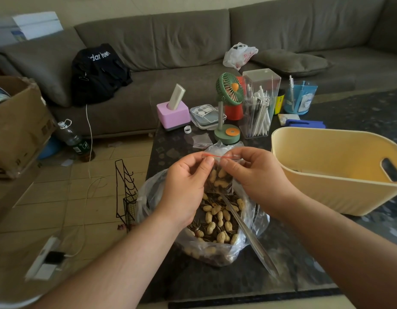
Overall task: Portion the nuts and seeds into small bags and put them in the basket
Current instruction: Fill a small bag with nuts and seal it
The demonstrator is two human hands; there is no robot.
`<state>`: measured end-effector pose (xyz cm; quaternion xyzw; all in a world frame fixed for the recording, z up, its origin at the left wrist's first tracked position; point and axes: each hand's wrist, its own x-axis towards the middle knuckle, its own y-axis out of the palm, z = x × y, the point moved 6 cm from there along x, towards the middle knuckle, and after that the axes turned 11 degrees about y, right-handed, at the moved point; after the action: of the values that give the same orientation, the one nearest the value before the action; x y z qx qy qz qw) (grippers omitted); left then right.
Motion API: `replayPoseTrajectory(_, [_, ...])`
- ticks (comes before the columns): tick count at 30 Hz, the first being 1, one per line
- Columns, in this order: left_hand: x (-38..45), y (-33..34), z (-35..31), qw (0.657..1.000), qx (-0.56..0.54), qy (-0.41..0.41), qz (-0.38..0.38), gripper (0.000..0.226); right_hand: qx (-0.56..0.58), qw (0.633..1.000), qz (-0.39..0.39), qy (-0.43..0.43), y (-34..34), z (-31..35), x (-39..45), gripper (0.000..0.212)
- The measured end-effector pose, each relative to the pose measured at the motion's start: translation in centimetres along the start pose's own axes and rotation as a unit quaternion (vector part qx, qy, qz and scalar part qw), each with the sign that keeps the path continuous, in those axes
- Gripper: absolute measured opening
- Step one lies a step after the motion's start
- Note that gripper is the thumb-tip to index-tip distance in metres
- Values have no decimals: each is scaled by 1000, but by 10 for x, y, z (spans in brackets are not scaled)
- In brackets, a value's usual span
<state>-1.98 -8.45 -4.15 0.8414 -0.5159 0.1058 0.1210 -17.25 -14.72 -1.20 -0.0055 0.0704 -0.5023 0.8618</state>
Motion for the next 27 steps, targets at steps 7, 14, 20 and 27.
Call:
replayPoseTrajectory(7, [-2,2,0,1000,-12,5,13,13,4,1000,-21,-9,-3,-1,2,7])
replayPoseTrajectory(14, [0,0,0,1000,3,18,12,14,12,1000,16,-5,0,-1,1,13])
replayPoseTrajectory(20, [-2,5,-3,998,28,21,43,16,-24,1000,10,-15,0,1,1,7])
replayPoseTrajectory(27, [-3,4,-7,998,45,23,38,12,-53,998,-15,-18,-5,3,2,6])
